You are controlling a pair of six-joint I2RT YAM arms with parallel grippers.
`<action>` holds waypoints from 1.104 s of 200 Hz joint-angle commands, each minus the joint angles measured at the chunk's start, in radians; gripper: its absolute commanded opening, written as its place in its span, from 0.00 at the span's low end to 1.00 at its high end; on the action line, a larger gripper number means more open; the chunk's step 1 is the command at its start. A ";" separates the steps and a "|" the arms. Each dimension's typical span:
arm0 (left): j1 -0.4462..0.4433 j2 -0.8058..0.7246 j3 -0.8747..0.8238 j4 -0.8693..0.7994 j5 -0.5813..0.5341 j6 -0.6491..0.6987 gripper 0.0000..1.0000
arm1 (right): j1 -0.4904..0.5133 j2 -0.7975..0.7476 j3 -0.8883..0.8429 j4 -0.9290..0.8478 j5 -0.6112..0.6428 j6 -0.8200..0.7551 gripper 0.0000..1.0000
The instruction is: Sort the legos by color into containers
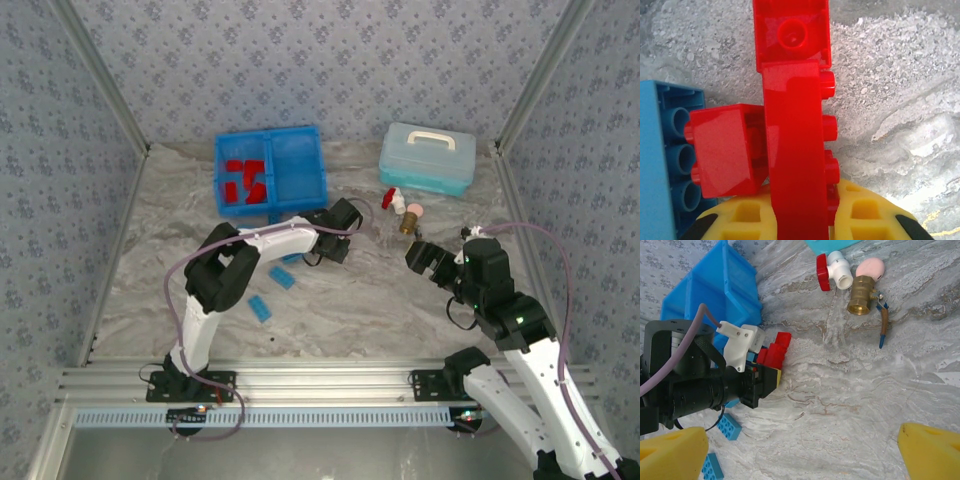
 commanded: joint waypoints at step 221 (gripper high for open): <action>0.531 -0.025 0.493 -0.320 -0.139 -0.074 0.12 | -0.009 0.002 0.003 -0.003 0.008 0.021 1.00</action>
